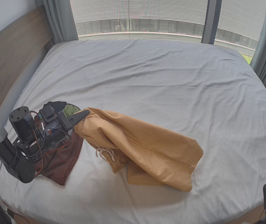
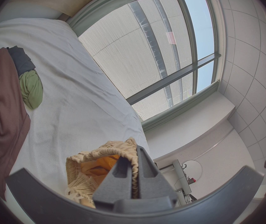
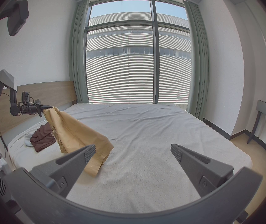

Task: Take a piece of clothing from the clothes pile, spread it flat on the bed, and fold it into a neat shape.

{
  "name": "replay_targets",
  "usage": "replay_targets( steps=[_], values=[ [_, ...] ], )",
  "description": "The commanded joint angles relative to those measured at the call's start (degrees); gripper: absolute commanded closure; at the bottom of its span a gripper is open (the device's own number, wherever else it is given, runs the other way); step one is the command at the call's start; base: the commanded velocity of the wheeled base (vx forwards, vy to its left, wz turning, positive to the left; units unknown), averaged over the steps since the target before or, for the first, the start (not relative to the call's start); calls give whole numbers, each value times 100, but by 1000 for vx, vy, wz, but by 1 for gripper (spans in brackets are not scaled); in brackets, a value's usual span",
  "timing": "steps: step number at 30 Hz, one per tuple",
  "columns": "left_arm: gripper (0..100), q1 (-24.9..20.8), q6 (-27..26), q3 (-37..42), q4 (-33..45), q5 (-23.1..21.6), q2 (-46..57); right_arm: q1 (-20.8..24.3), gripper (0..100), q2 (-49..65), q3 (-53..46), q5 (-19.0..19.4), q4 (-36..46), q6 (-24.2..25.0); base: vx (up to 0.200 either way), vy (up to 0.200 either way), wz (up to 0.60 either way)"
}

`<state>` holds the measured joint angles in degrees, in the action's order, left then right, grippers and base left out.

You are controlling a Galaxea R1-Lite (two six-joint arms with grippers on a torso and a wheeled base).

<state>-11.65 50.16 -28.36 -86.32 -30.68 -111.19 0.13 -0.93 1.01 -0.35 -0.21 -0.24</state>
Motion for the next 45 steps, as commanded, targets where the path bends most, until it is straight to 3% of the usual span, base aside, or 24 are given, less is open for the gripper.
replay_targets(
  steps=[1, 18, 21, 23, 25, 26, 28, 32, 35, 38, 45],
  values=[
    [100, 32, -33, 32, -183, 1, -316, 4, 0, 93, -101, 9, -6, -2, 0, 0, 0],
    [100, -12, -209, 76, -210, 10, -465, -5, 0, 93, -101, -35, -23, 139, 0, 0, 0],
    [100, -4, -235, 85, -210, 10, -456, -5, 0, 84, 373, 9, -357, 156, 0, 0, 0],
    [100, 14, -235, 58, -210, 10, -456, 39, 0, -848, 1903, 44, -515, 279, 0, 0, 0],
    [100, 5, -235, 49, -210, 10, -456, 83, 0, -1235, 2342, 123, -524, 367, 0, 0, 0],
    [100, -21, -244, 67, -218, 10, -447, 259, 0, -1788, 2887, 361, -498, 684, 0, 0, 0],
    [100, -30, -244, 58, -218, 10, -439, 575, 0, -2447, 3045, 598, -551, 1272, 0, 0, 0],
    [100, -30, -244, 49, -218, 19, -421, 980, 0, -3704, 3054, 668, -1069, 2327, 0, 0, 0],
    [100, -12, -235, 49, -218, 10, -359, 1006, 0, -4267, 2966, 703, -1790, 2336, 0, 0, 0],
    [100, 5, -235, 32, -218, 10, -351, 1050, 0, -4908, 3080, 1037, -2686, 2327, 0, 0, 0],
    [100, 5, -235, 58, -218, 10, -263, 1041, 0, -5998, 3669, 1398, -2968, 2327, 0, 0, 0]
  ],
)
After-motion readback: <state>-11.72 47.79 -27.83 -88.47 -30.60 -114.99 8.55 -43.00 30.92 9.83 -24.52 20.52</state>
